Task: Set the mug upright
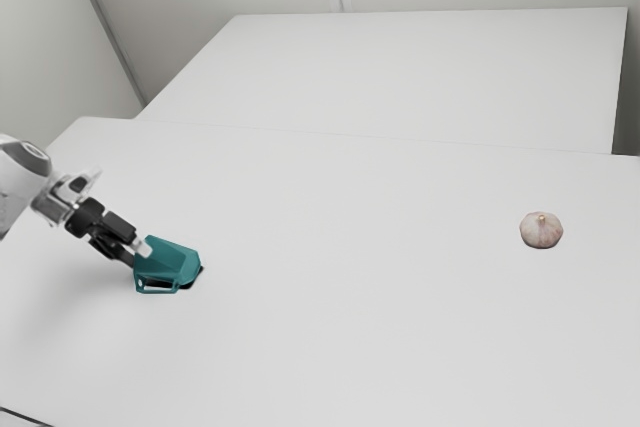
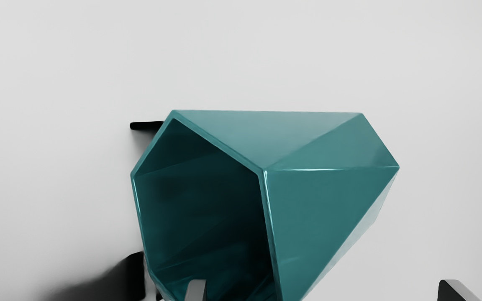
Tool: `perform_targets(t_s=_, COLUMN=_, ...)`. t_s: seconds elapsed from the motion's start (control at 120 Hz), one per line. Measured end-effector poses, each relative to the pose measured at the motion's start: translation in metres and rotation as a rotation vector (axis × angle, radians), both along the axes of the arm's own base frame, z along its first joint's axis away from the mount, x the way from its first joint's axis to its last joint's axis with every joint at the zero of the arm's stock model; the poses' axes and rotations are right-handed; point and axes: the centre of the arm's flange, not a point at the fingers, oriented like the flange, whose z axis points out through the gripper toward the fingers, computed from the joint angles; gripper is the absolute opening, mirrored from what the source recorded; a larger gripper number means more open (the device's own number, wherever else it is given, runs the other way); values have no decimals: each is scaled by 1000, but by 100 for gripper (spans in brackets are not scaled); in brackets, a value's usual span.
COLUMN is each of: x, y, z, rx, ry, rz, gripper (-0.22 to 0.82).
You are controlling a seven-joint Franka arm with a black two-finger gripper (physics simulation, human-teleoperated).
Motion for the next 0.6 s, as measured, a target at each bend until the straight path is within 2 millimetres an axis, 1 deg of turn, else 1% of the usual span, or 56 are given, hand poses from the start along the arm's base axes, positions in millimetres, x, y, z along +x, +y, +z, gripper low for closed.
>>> perform_targets(t_s=0.15, x=1, y=0, z=-5, rx=-26, ry=-18, rz=-6, gripper=60)
perform_targets(t_s=0.367, x=2, y=-4, z=-6, rx=-79, ry=-51, rz=-2, gripper=60)
perform_targets(t_s=0.458, x=3, y=-6, z=-6, rx=-97, ry=-64, rz=0, gripper=57)
perform_targets(t_s=0.6, x=2, y=-7, z=-6, rx=-113, ry=-75, rz=-1, gripper=50)
